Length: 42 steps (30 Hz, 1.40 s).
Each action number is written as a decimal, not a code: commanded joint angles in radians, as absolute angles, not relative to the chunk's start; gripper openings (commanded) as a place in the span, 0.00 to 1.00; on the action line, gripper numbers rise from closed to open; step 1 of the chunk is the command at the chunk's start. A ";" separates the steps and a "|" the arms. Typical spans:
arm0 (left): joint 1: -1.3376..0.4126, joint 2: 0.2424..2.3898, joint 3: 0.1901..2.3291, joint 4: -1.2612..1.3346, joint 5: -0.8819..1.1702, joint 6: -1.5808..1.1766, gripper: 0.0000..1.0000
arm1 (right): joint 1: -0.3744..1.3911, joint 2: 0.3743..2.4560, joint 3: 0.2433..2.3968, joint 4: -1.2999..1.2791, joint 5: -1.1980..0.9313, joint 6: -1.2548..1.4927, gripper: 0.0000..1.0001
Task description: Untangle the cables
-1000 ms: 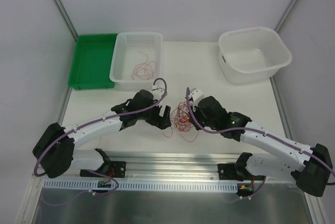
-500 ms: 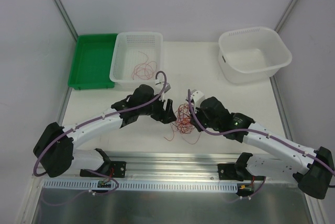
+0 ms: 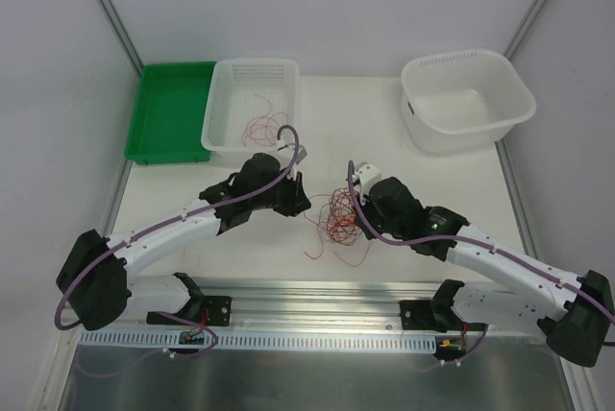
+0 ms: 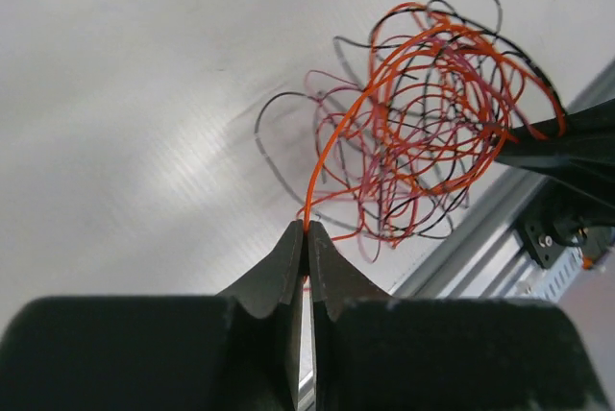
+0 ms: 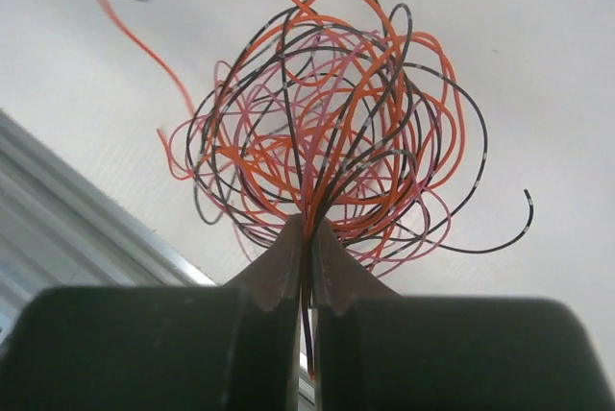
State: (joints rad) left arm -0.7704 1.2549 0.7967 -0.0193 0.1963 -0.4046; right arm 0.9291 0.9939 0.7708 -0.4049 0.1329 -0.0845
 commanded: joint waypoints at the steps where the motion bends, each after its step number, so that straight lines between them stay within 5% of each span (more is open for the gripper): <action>1: -0.740 1.152 0.828 -0.162 -0.035 -0.425 0.00 | 0.887 0.953 0.776 -0.443 0.254 -0.019 0.01; 7: -0.511 1.000 0.819 -0.319 -0.002 -0.521 0.00 | 0.752 0.885 0.730 -0.514 0.302 0.098 0.01; 17: -0.445 0.865 0.939 -0.558 -0.104 -0.462 0.00 | 0.513 0.813 0.729 -0.649 0.331 0.215 0.01; 42: -0.361 0.701 1.219 -0.907 -0.845 -0.322 0.00 | 0.218 0.836 0.770 -0.724 0.177 0.221 0.04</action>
